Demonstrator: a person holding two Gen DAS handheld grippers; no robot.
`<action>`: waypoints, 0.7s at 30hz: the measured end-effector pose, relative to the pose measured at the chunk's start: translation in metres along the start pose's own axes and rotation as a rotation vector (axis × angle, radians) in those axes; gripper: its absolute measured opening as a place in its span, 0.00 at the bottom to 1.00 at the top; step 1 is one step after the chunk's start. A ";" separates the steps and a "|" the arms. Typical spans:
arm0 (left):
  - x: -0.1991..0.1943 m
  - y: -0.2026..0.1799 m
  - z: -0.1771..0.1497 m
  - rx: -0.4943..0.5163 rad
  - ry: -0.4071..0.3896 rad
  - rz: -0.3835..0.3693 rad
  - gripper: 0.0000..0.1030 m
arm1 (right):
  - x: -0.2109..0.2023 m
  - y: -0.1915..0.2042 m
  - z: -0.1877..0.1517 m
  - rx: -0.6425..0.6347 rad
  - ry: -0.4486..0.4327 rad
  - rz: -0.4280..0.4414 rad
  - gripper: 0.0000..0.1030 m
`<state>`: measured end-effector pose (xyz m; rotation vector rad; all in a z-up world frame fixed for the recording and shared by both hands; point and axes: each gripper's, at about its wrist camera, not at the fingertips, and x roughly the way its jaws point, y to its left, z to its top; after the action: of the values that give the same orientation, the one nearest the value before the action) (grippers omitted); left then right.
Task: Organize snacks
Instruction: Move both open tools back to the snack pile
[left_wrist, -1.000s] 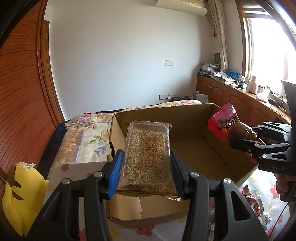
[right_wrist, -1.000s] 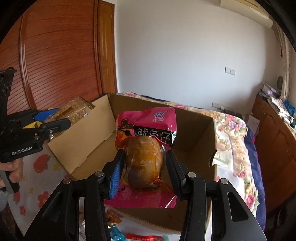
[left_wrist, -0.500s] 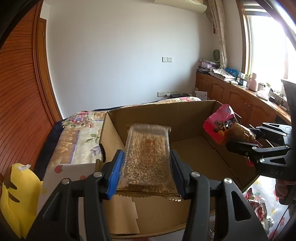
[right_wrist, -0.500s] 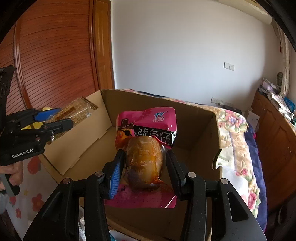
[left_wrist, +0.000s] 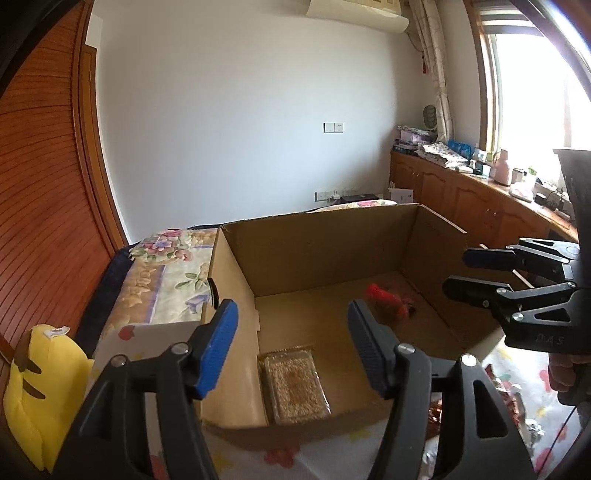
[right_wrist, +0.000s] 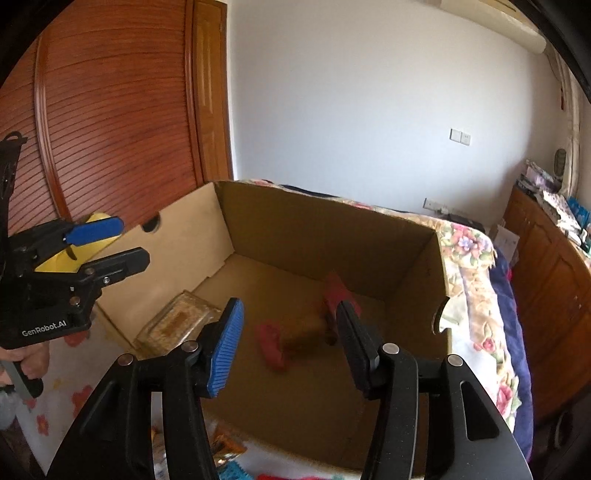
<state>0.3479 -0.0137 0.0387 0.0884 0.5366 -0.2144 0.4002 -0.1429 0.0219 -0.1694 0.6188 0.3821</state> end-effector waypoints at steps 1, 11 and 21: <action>-0.005 -0.001 -0.001 -0.002 -0.002 -0.003 0.61 | -0.005 0.002 0.000 -0.001 -0.004 0.001 0.52; -0.052 -0.011 -0.016 0.017 -0.017 -0.019 0.61 | -0.060 0.017 -0.015 0.013 -0.019 0.011 0.53; -0.077 -0.023 -0.045 0.017 -0.005 -0.028 0.62 | -0.095 0.032 -0.039 0.010 -0.011 0.000 0.54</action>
<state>0.2558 -0.0165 0.0391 0.0968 0.5309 -0.2465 0.2961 -0.1523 0.0459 -0.1571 0.6094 0.3799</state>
